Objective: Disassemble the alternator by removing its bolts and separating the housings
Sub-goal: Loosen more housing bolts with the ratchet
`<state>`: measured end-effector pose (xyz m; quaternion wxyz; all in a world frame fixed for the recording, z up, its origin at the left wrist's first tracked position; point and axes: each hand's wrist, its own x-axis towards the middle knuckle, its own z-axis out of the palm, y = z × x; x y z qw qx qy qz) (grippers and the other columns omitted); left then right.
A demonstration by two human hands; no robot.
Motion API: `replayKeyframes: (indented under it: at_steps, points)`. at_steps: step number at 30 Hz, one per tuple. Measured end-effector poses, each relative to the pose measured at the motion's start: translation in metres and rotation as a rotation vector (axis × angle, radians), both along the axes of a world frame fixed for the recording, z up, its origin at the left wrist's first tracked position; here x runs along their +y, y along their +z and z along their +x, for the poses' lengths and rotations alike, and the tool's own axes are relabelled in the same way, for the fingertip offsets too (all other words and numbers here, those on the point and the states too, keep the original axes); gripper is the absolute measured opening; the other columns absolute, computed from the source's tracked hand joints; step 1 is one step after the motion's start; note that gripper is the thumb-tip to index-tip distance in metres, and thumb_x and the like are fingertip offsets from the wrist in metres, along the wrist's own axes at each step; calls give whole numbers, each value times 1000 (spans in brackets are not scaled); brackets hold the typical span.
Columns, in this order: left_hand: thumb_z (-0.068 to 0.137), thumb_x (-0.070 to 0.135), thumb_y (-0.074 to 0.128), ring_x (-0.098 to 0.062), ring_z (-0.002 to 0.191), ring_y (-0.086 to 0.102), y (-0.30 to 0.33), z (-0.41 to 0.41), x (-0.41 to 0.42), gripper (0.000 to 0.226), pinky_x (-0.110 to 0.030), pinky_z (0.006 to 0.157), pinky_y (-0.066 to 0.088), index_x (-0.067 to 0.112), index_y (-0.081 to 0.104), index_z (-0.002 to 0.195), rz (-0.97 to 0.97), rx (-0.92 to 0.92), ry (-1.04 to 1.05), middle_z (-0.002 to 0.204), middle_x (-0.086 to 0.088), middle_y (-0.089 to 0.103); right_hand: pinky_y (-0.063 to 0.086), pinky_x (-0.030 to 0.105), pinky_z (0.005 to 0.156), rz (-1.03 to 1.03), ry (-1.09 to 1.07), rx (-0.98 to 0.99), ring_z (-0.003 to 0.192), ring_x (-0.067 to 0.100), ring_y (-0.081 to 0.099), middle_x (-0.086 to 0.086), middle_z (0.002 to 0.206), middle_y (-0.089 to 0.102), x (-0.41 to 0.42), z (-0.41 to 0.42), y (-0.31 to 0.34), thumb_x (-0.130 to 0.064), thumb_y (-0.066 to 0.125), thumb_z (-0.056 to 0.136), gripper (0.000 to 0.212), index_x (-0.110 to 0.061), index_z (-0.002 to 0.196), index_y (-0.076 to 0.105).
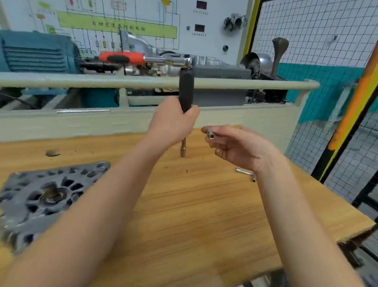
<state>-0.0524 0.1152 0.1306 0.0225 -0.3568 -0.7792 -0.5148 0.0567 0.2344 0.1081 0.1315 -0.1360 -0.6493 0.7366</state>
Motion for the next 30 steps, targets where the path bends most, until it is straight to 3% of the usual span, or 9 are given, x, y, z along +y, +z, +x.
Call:
replayKeyframes:
  at_steps: [4,7,10,13,19,25,30]
  points:
    - [95,18,48,-17,47,44,15,-4,-87,23,-23,45,39,10,47,73,65,11,46,62,-7,43,42,24,73,91,121,69,81,8,65,-1,79,73,-68,-16,9,-26,74,66,11,-20,75,79]
    - [97,19,47,-13,43,33,20,-14,-149,28,-22,43,30,14,45,70,145,-52,89,56,-1,39,47,27,76,294,115,131,83,10,67,-1,82,75,-123,-35,1,-15,76,77,6,-21,76,76]
    - [98,18,47,-12,42,28,18,-27,-201,24,-21,42,25,12,48,75,157,-131,112,55,-1,37,49,18,68,488,131,235,78,4,67,-6,78,73,-176,-52,-10,-11,75,81,11,-22,79,72]
    - [99,20,47,-14,45,26,5,-41,-236,25,-22,43,22,11,49,76,135,-170,134,55,-2,35,52,17,77,631,226,298,82,2,65,-5,88,71,-207,-64,-17,-8,71,84,12,-18,91,71]
    - [99,19,46,-14,46,27,-25,-57,-252,25,-21,42,23,10,51,76,99,-246,117,56,-2,36,46,13,76,1019,425,236,83,-7,62,-23,87,66,-225,-59,-26,-16,69,87,16,-23,101,72]
    - [98,19,48,-9,40,31,-43,-55,-243,25,-19,38,27,11,51,75,67,-274,71,52,3,38,52,33,84,1096,387,238,87,8,65,-3,93,71,-227,-49,-33,-15,71,84,21,-19,104,74]
    - [98,17,48,-5,35,30,-53,-53,-242,26,-17,36,26,11,50,72,79,-305,46,49,4,38,50,32,85,1138,341,228,89,8,65,-1,94,72,-234,-47,-32,-16,72,83,20,-17,102,75]
